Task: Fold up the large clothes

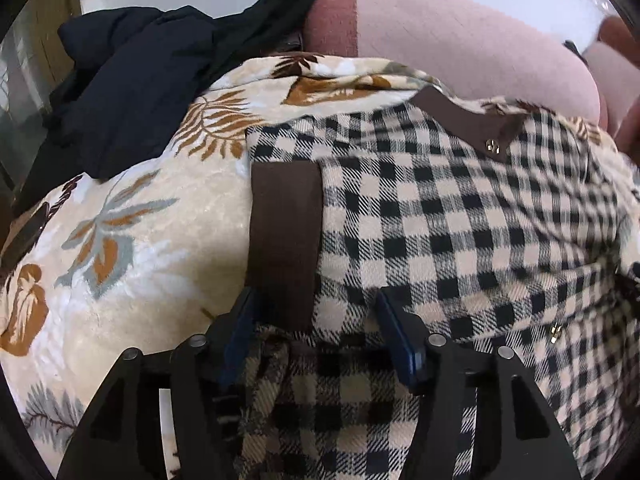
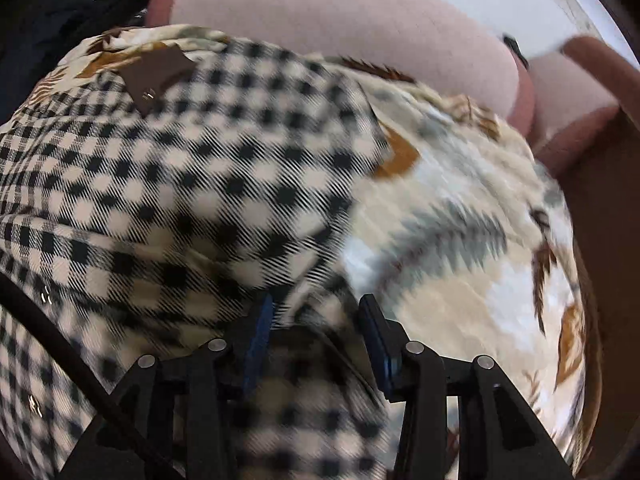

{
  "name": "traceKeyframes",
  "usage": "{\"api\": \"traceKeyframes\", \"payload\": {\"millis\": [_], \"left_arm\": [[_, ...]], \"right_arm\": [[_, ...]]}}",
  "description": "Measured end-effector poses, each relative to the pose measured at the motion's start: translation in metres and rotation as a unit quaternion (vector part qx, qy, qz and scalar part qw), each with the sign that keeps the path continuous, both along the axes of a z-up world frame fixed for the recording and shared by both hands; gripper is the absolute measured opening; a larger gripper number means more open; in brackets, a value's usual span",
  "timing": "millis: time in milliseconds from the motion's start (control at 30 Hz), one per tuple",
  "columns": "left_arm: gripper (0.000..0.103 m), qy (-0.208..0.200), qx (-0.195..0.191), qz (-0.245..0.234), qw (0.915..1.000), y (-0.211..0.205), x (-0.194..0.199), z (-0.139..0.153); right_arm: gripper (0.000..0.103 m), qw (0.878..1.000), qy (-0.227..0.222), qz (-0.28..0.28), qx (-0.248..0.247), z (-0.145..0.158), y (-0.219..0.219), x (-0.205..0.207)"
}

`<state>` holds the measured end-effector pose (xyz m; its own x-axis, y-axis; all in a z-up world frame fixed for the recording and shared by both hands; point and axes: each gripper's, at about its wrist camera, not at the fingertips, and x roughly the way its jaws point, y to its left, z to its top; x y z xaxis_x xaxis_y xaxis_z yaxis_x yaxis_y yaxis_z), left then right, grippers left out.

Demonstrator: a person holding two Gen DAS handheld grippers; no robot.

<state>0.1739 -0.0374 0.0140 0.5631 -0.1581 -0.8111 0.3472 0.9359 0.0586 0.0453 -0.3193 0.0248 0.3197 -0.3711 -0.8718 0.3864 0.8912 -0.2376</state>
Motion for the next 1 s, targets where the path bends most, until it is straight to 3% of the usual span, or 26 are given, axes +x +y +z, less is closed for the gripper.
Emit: {"api": "traceKeyframes", "payload": {"millis": [67,100,167,267,400,433,567,667,733,833,933,1000], "left_arm": [[0.061,0.004,0.000,0.000,1.0000,0.002,-0.001,0.000],[0.062,0.008,-0.003,0.001,1.0000,0.004,-0.002,0.000],[0.062,0.019,-0.013,0.003,0.9997,0.008,-0.003,0.002],[0.062,0.025,-0.038,0.004,0.9989,0.014,-0.007,0.010],[0.062,0.013,-0.065,-0.004,0.9978,0.021,-0.017,0.023],[0.062,0.009,-0.066,-0.004,0.9978,0.022,-0.018,0.025],[0.062,-0.002,-0.070,-0.002,0.9975,0.030,-0.018,0.034],[0.062,-0.003,-0.091,-0.004,0.9958,0.041,-0.016,0.041],[0.062,-0.008,-0.097,-0.001,0.9953,0.049,-0.015,0.045],[0.062,-0.012,-0.103,0.023,0.9944,0.063,-0.010,0.047],[0.062,0.007,-0.120,0.041,0.9918,0.072,-0.003,0.043],[0.062,0.017,-0.122,0.044,0.9915,0.072,-0.001,0.039]], "right_arm": [[0.057,0.998,0.028,-0.043,-0.034,0.001,-0.016,-0.012],[0.057,0.998,0.022,-0.050,-0.028,0.002,-0.023,-0.019],[0.057,0.997,-0.030,-0.062,0.042,0.009,-0.040,-0.030],[0.058,0.981,-0.123,-0.072,0.130,0.020,-0.058,-0.038],[0.060,0.973,-0.161,-0.083,0.141,0.023,-0.053,-0.024],[0.060,0.975,-0.152,-0.093,0.133,0.022,-0.054,-0.020],[0.071,0.990,-0.033,-0.126,0.046,0.017,-0.042,-0.005],[0.071,0.992,0.007,-0.111,0.066,0.016,-0.037,-0.017],[0.071,0.989,-0.021,-0.107,0.103,0.027,-0.038,-0.029],[0.071,0.962,-0.166,-0.103,0.190,0.056,-0.049,-0.037],[0.071,0.957,-0.192,-0.105,0.192,0.046,-0.058,-0.016],[0.070,0.952,-0.182,-0.134,0.207,0.020,-0.064,-0.006]]}}
